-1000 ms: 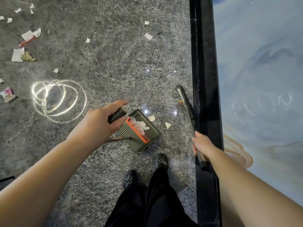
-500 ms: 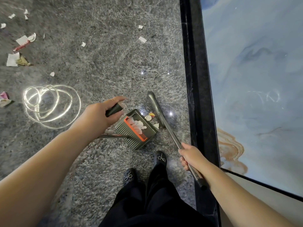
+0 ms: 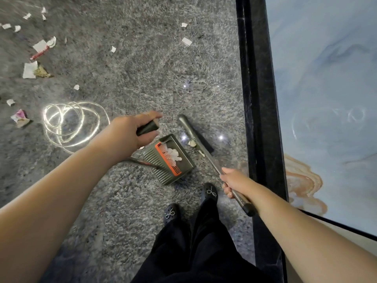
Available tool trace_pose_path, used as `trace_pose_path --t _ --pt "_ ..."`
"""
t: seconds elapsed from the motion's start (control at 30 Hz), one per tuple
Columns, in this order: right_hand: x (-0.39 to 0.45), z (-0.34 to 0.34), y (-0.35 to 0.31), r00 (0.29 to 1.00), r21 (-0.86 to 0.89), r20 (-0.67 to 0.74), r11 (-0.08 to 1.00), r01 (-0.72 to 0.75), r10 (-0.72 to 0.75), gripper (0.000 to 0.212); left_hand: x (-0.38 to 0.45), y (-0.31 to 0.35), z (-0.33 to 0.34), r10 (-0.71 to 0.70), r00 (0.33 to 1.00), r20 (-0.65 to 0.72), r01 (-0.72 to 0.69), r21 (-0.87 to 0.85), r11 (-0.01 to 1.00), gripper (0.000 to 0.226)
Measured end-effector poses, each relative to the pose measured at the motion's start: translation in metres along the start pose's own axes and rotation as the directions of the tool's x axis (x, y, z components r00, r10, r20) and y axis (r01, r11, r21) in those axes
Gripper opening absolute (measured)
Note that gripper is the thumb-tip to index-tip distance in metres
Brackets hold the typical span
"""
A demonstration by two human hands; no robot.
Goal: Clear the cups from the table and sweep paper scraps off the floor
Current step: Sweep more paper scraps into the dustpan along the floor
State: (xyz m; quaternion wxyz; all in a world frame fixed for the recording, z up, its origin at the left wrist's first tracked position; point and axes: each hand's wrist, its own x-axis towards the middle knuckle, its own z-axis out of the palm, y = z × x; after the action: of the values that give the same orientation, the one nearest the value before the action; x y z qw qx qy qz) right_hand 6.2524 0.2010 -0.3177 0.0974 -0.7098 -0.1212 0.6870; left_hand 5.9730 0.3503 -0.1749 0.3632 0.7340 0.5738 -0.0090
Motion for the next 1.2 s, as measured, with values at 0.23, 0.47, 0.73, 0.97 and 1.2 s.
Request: trace_pose_path --t 0.23,0.47,0.73,0.97,1.2 --pt "-0.031 0.054 0.017 0.993 0.009 0.114 0.999 0.038 -0.039 0.054 -0.016 -0.023 0.000 -0.033 0.999 -0.009 0.033 -0.011 0.999 0.045" --pt "-0.048 0.046 0.000 0.996 0.049 0.043 0.996 0.072 -0.074 0.052 -0.021 -0.026 0.003 -0.033 0.999 -0.025 0.032 -0.021 0.999 0.045" --pt "-0.025 0.042 -0.016 0.997 0.091 0.026 0.993 0.074 -0.077 0.049 -0.019 -0.021 0.004 -0.032 0.999 -0.034 0.032 0.004 0.999 0.044" --pt "-0.030 0.056 -0.011 0.985 -0.029 0.139 0.994 0.108 -0.103 0.052 -0.033 -0.035 0.000 -0.054 0.996 -0.068 0.054 -0.004 0.999 0.045" --pt "-0.041 0.054 -0.037 0.975 -0.079 0.160 0.983 0.168 -0.154 0.055 -0.075 -0.056 -0.006 -0.200 0.950 -0.242 0.161 -0.172 0.972 0.051"
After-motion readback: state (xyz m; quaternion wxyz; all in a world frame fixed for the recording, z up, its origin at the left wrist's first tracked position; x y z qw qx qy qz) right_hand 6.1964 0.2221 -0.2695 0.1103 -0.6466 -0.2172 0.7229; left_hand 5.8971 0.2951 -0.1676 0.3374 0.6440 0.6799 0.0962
